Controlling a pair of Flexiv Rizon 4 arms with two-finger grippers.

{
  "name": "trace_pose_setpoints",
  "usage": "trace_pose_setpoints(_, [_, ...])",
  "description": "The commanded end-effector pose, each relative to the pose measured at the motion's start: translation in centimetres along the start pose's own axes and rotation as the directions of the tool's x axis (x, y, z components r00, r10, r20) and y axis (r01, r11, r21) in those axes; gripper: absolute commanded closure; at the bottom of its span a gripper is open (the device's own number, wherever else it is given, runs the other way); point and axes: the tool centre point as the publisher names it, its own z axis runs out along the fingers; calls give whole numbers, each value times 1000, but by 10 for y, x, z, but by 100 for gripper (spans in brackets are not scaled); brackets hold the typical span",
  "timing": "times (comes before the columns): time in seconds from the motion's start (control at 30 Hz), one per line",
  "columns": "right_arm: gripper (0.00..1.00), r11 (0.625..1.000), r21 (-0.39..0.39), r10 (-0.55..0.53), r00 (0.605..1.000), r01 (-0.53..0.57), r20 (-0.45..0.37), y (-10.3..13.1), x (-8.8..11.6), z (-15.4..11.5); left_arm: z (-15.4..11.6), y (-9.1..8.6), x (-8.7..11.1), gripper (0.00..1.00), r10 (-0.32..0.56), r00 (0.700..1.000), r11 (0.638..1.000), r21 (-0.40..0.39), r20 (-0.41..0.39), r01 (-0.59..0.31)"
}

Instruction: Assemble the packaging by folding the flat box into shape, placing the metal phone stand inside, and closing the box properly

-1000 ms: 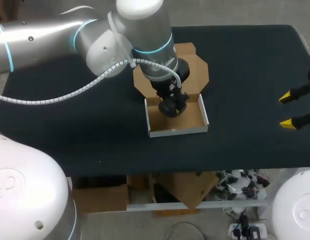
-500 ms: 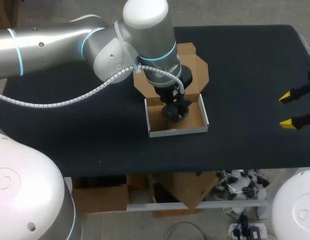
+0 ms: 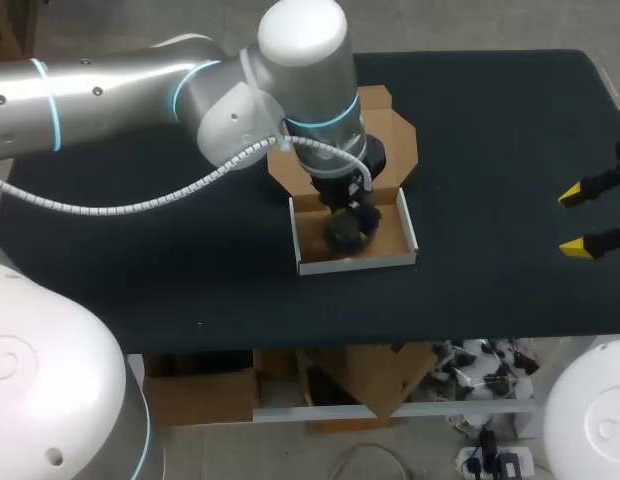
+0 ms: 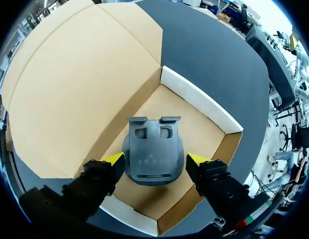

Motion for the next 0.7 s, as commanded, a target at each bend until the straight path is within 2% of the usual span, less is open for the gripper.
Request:
trace_pose_setpoints(0.03, [0,1000,-2,0,1000,0,2,0,1,0,3,-4,2,0,-4,1000,1000,-4,13,4])
trace_pose_setpoints(0.33, [0,1000,-2,0,1000,0,2,0,1,0,0,-2,4,0,-26,1000,1000,-3,5,26])
trace_pose_setpoints(0.53, [0,1000,-2,0,1000,0,2,0,1,0,-6,0,8,0,-68,998,998,-5,-9,68])
trace_pose_setpoints(0.7, [0,1000,-2,0,1000,0,2,0,1,0,-13,1,9,0,-120,993,993,-6,13,120])
